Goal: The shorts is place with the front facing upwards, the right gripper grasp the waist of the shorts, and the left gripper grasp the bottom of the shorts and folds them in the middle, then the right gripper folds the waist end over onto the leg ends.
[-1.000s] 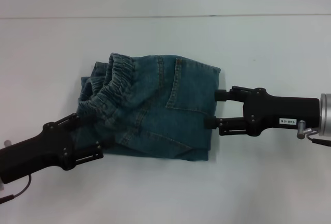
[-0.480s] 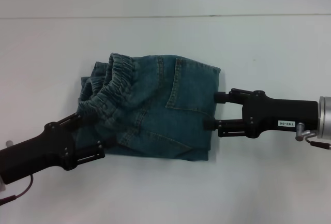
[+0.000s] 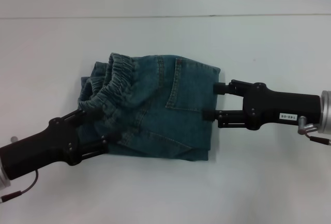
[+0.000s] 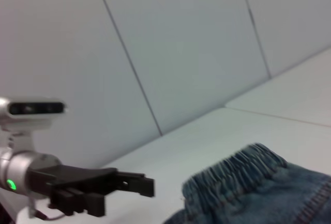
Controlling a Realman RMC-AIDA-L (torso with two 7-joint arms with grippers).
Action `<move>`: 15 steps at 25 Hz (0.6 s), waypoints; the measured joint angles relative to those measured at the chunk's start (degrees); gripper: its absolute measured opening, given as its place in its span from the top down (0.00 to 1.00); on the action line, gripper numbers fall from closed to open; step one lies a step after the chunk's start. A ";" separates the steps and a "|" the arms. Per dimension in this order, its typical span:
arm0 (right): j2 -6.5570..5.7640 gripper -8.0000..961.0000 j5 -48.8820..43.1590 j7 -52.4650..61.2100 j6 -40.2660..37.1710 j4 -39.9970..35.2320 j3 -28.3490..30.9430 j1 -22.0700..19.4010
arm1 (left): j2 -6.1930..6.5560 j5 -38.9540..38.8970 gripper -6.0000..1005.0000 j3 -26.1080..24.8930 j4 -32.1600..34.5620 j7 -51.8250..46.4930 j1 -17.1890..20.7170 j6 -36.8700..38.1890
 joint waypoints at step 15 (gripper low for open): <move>0.03 0.01 0.66 -0.19 -1.88 0.07 0.88 -0.16 | 0.11 -0.76 0.11 0.04 -1.03 0.00 -0.67 0.00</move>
